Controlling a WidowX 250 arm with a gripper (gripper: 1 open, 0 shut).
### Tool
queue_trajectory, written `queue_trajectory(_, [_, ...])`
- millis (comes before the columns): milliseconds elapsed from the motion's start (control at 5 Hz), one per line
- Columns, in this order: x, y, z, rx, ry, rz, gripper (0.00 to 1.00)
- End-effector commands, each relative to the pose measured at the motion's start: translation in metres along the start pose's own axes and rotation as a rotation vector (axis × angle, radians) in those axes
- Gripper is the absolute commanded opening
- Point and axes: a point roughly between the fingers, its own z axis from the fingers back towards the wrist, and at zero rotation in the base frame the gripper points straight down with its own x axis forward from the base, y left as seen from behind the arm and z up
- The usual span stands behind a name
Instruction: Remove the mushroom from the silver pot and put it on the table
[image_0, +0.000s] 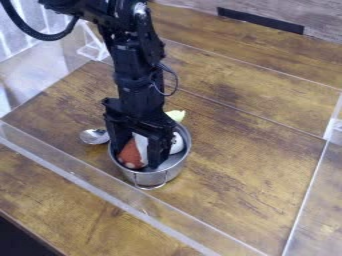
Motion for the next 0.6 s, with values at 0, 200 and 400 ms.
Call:
queue_trajectory(0, [0.0025, 0.0099, -0.0087, -0.004, -0.004, -0.003, 1.00])
queue_trajectory(200, [0.0044, 0.0130, -0.0122, -0.011, -0.003, -0.004, 1.00])
queue_trajectory(400, [0.0062, 0.0159, -0.0148, -0.016, 0.001, -0.004, 0.00])
